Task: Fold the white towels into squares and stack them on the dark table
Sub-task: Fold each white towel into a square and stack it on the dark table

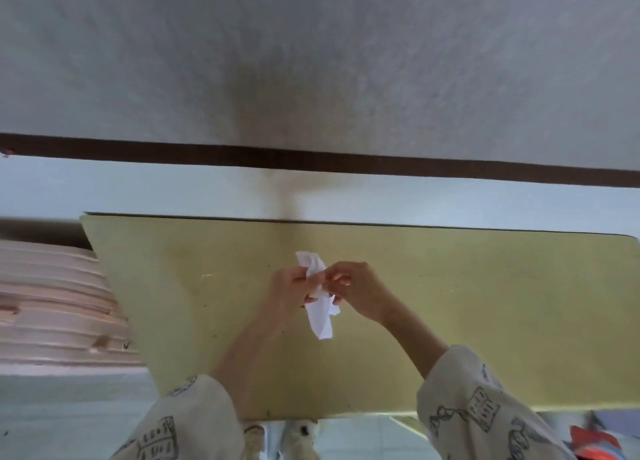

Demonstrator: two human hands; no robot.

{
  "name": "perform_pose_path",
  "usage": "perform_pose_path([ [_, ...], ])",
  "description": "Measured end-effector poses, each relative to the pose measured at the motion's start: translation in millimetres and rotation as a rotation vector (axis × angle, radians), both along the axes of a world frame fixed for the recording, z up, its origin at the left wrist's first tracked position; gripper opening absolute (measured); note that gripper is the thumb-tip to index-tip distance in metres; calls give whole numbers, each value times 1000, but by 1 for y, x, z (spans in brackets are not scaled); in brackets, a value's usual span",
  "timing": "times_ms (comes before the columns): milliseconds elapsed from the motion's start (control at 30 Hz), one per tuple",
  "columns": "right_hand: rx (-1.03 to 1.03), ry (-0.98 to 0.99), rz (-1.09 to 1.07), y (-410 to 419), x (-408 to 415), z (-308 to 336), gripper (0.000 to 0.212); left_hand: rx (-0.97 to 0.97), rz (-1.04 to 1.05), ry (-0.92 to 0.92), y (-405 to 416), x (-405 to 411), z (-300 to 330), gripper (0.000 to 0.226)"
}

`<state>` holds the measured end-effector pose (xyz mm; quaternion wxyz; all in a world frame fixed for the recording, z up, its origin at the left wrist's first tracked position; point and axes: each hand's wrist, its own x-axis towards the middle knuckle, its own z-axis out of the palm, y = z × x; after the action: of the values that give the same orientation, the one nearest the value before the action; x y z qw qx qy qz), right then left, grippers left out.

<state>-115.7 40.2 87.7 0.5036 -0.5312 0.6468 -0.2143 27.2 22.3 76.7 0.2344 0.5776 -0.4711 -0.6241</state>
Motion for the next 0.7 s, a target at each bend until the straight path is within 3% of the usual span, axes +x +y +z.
perform_pose_path([
  [133, -71, 1, -96, -2, -4, 38, 8, -118, -106, -81, -6, 30, 31, 22],
  [333, -185, -105, -402, -12, -23, 83, 11, -389, -155, -390, -39, 85, 77, 14],
  [567, -372, -31, -515, -17, -30, 103, 10, -513, 16, -405, -59, 104, 103, 12],
  [700, -353, 35, -503, -6, -29, 89, 9, -511, -55, -386, -49, 112, 89, 4],
])
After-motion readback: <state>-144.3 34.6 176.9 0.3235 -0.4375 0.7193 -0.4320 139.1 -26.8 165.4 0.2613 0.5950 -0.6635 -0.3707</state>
